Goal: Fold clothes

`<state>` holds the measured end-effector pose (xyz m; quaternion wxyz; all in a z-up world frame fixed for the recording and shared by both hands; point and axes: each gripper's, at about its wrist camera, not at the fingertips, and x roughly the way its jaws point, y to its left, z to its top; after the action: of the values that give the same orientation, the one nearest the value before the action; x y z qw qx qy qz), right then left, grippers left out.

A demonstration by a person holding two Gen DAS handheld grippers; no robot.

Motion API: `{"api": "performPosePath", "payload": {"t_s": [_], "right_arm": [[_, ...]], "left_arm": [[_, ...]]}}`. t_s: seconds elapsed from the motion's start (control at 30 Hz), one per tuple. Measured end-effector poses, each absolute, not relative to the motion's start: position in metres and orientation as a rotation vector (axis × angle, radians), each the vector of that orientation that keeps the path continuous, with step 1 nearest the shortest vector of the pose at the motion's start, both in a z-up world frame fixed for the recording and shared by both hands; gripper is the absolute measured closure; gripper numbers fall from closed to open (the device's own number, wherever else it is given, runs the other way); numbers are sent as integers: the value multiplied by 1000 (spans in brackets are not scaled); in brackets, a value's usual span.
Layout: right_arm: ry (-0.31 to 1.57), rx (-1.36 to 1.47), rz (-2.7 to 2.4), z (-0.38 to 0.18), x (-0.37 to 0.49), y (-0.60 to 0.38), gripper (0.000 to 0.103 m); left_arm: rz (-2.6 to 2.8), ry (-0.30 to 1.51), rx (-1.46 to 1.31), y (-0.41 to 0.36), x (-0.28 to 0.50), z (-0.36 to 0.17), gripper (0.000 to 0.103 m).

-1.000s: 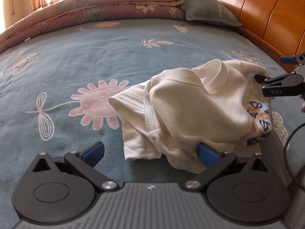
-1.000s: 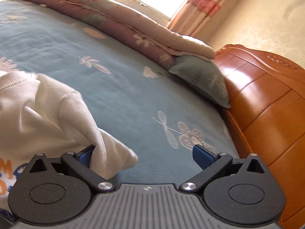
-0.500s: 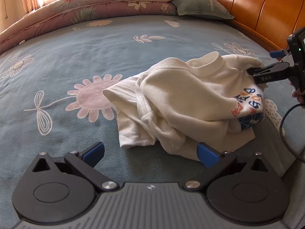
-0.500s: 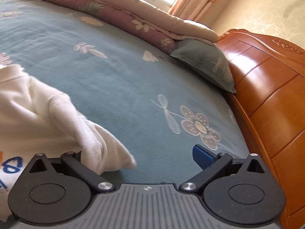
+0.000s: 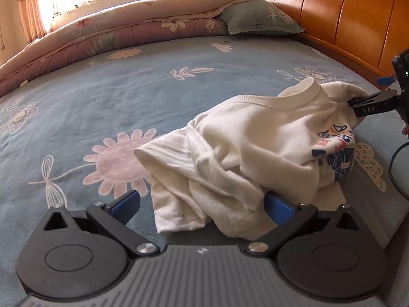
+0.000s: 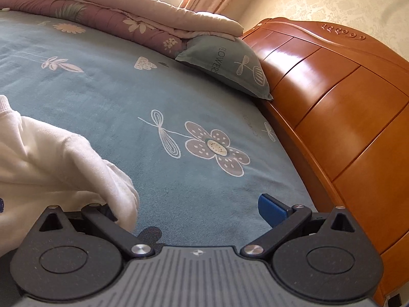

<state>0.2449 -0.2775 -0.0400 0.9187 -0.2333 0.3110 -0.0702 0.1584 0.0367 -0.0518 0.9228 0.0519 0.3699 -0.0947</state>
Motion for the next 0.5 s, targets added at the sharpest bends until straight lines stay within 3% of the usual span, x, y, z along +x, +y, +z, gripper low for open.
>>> {"api": "performPosePath", "payload": {"t_s": [0.27,0.5], "right_arm": [[635,-422,-135,-38,230,-281,0],[613,-405,-100,-32,227,-273,0]], "left_arm": [[-119,664,302,35,207,-50,0],[-46,614,305,55,269,-26,2]]}}
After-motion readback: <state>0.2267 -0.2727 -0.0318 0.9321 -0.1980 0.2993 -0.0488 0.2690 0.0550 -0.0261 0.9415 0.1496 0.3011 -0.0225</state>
